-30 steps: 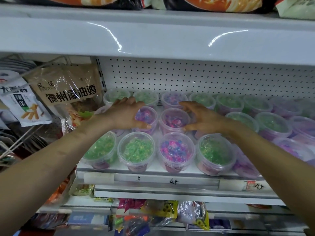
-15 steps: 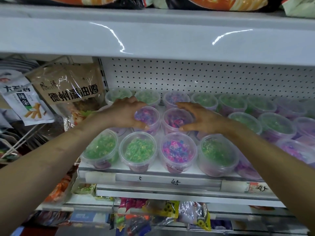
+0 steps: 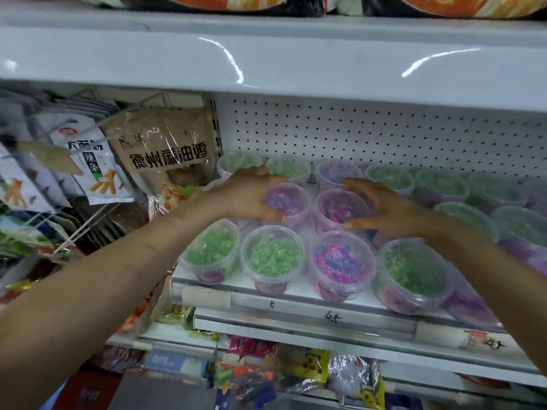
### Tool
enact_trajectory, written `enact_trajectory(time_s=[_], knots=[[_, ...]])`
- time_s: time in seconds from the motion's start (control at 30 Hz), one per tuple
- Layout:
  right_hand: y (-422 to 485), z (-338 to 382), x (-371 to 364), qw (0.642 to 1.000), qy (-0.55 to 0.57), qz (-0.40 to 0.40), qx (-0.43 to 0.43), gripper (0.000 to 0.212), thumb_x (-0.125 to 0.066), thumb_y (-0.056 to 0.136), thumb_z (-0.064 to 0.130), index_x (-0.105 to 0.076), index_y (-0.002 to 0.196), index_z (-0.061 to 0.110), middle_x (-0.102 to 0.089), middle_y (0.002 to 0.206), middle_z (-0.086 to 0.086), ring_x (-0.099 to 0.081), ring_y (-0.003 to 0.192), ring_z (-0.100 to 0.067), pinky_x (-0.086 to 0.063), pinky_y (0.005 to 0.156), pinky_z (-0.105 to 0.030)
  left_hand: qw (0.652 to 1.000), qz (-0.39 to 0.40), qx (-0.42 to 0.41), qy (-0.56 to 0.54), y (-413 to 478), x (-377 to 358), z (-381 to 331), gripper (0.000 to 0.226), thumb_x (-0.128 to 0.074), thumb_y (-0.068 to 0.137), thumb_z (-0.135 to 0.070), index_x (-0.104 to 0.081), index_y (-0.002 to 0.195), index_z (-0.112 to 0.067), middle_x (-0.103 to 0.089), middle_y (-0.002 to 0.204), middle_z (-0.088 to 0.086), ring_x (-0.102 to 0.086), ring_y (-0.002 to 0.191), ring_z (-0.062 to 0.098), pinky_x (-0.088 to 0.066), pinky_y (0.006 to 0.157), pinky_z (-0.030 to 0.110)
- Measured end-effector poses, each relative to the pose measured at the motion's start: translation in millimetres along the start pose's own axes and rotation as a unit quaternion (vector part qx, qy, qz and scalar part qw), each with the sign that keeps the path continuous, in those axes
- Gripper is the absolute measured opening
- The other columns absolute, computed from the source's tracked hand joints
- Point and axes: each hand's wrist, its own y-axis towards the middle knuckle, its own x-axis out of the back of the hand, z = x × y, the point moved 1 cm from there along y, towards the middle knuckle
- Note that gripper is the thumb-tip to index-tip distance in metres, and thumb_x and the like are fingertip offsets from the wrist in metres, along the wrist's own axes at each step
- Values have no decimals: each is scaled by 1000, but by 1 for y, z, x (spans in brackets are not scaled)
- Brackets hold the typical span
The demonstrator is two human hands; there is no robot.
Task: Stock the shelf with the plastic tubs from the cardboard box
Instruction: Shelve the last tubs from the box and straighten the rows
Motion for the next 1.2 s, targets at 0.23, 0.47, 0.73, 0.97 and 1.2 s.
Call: enact_trajectory(time_s=[0.23,0.47,0.73,0.97,1.2], knots=[[-3,1,2,1000,16,6,-14,99,-82,84,51,-22,163,43,-38,161,12,-31,139,-2,-28,115,-28,999,38,4,-1,-1,0,-2,111,-39,69,-96,-25,161,-35,-33,161,1,-26,149,27,-21,122,46],[0,-1,-1,999,20,1,-31,108,-84,83,53,-16,165,39,-37,161,16,-31,149,-9,-29,125,-41,998,37,-19,-52,2,3,4,94,-71,81,-69,-36,157,-26,-45,148,2,-44,136,22,-39,112,38],[4,-3,0,998,38,13,-44,108,-86,81,49,-18,164,44,-38,151,24,-34,146,-4,-32,124,-39,998,31,33,48,12,14,-15,103,-53,78,-89,-33,158,-29,-44,154,10,-38,141,33,-29,114,48],[5,-4,-2,999,23,16,-36,107,-85,81,50,-17,163,45,-33,162,18,-30,147,-3,-29,124,-36,996,84,0,-36,9,3,-12,111,-72,76,-75,-25,163,-25,-36,157,6,-33,145,28,-32,118,38],[6,-7,-1,999,19,11,-31,106,-84,81,53,-18,164,43,-36,162,17,-30,147,-3,-27,122,-33,998,51,11,-42,16,4,-13,106,-72,77,-74,-32,160,-20,-41,151,11,-40,139,32,-37,113,37]])
